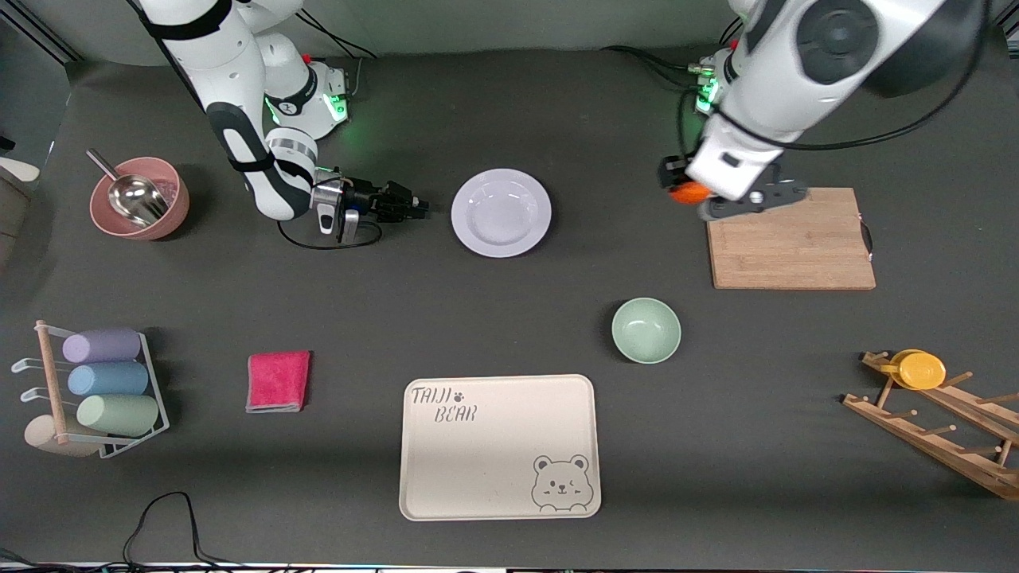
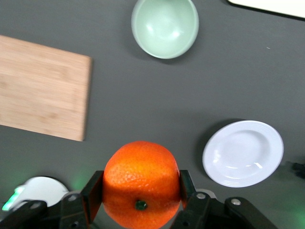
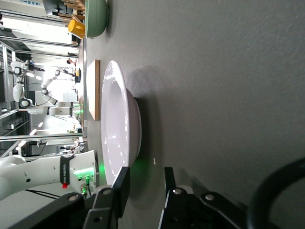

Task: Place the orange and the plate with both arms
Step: 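Lift the orange with the left gripper and carry it over the plate, then lower the orange onto the plate and open the left gripper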

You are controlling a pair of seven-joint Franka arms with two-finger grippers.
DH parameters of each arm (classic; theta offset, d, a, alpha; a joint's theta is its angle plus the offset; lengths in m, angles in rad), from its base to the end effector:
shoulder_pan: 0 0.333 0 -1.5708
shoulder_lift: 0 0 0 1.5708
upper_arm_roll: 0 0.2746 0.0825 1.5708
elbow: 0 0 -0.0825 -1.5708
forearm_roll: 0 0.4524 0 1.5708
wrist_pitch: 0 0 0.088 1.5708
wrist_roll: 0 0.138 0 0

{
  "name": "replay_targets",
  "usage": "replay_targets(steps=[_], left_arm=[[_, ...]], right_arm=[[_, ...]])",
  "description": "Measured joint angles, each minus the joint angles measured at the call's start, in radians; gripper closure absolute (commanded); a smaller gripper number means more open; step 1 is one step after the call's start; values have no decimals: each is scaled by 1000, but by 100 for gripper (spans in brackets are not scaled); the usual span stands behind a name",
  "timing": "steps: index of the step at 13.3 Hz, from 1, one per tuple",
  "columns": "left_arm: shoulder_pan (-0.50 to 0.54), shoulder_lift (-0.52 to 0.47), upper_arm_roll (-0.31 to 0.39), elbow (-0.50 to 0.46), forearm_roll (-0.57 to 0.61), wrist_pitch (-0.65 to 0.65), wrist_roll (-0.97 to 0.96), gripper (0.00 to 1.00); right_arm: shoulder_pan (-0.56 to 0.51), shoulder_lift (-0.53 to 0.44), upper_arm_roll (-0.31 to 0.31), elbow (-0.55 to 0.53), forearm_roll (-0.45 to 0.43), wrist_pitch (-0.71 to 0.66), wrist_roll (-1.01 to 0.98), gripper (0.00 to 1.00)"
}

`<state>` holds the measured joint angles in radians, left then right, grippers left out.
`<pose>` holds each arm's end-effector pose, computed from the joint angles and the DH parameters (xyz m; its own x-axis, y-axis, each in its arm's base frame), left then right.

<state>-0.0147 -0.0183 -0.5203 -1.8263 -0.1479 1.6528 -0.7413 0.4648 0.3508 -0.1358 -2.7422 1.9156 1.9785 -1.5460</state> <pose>0.5083 -0.3246 0.4327 0.9522 0.2247 -0.2069 0.2281 -0.9736 -0.0076 0.2740 0.1702 -0.0219 0.9990 -0.0160 0.0417 0.0311 -0.4207 -0.9067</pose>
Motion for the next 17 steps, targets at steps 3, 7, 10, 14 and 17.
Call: replay_targets(steps=[3,7,10,14,17], left_arm=[[-97,98,-50,-2,1,121,-155,100],[-227,240,-50,-9,43,298,-293,100],[-313,346,-49,-28,142,428,-404,100],[-388,470,-48,-37,273,555,-540,100],[-432,548,-46,-39,350,609,-619,100]], right_arm=[[-2,14,0,-3,0,-24,-3,64],[-6,18,0,-2,0,-35,-4,64],[-8,18,0,-2,0,-36,-4,64],[-27,16,0,0,0,-40,1,64],[-29,6,0,3,0,-40,19,64]])
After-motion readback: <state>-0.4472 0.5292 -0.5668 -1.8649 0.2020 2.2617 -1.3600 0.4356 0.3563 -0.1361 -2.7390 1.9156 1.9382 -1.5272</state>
